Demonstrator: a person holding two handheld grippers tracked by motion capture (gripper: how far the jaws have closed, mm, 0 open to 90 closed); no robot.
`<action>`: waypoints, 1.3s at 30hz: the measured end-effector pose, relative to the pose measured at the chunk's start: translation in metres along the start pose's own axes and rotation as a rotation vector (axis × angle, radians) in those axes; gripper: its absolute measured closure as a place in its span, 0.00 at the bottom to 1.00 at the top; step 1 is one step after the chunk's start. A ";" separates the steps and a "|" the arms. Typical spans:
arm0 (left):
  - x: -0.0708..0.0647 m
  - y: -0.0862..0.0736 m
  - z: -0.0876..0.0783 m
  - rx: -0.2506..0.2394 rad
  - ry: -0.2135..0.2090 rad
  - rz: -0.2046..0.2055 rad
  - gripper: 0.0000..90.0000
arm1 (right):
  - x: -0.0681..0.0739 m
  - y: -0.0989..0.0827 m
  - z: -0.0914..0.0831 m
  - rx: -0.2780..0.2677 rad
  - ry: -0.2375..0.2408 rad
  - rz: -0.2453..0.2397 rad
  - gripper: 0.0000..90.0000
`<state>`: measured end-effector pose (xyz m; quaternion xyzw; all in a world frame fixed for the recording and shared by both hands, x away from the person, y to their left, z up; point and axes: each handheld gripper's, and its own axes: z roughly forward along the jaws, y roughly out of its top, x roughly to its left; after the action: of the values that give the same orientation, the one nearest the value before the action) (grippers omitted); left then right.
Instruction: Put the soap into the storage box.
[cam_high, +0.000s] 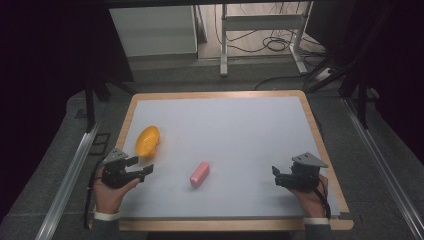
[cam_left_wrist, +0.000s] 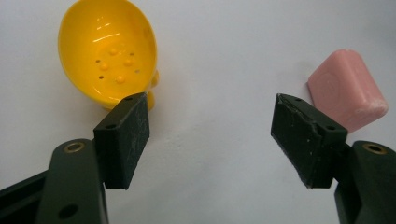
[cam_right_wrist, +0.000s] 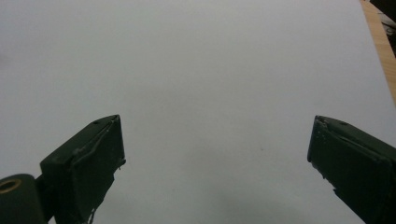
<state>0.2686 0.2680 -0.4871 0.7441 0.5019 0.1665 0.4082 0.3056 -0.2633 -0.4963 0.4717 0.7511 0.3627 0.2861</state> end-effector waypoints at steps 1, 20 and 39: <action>0.000 0.000 0.000 -0.002 0.004 -0.007 0.32 | 0.000 0.000 0.001 0.004 0.002 -0.003 0.04; -0.024 0.029 0.004 0.047 -0.006 0.048 0.29 | -0.007 -0.001 -0.004 0.007 0.008 0.017 0.04; -0.045 0.042 0.018 0.100 -0.044 0.079 0.27 | -0.006 -0.002 -0.003 0.021 -0.004 0.003 0.04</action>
<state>0.2863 0.2140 -0.4583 0.7863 0.4709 0.1408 0.3744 0.3043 -0.2705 -0.4956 0.4765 0.7535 0.3544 0.2822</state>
